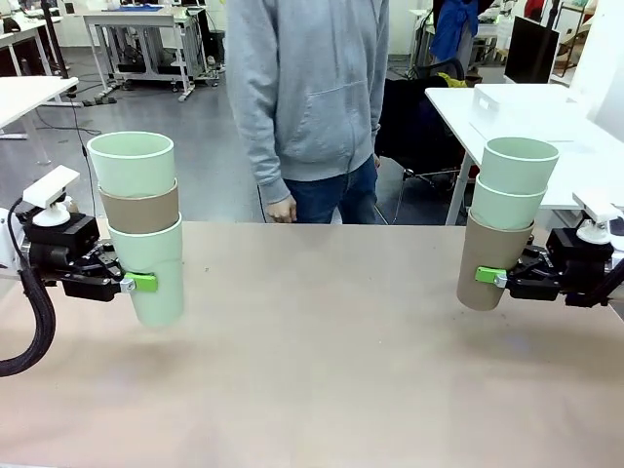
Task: Stack the cups and store them in the basket.
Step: Place the stack of Reusable plastic cups into the Pantry Basket.
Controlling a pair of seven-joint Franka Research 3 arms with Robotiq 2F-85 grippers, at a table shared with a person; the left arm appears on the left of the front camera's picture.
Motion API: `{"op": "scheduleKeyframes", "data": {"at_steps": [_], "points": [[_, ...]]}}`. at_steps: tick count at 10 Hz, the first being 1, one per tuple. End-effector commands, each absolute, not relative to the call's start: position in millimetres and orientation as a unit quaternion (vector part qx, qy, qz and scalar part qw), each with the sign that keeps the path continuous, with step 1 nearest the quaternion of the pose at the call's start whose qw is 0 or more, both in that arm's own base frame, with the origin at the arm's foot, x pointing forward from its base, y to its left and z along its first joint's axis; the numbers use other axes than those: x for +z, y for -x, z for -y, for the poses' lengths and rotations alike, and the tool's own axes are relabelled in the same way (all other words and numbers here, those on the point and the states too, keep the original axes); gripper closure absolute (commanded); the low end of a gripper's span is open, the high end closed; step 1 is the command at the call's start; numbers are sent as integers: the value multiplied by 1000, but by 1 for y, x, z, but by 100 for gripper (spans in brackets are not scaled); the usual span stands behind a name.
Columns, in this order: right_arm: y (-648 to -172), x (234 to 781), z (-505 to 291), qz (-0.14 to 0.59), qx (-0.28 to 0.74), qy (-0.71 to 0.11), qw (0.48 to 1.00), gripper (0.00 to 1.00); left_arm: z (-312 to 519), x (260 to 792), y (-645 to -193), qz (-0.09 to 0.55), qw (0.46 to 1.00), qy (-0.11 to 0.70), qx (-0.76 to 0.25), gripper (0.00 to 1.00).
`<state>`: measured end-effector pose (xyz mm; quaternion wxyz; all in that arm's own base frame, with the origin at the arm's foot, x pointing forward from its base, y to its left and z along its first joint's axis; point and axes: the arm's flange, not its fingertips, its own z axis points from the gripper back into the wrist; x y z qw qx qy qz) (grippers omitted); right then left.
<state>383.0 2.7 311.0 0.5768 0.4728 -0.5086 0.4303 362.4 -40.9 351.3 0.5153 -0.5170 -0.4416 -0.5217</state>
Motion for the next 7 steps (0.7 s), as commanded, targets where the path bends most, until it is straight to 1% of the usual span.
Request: {"op": "scheduleKeyframes", "data": {"at_steps": [1,7], "points": [[-383,315,-3,512,433,-470,574,16,39,354,-362,448,511,516,-523,13],[-383,315,-3,512,433,-470,574,16,39,354,-362,448,511,516,-523,13]]}}
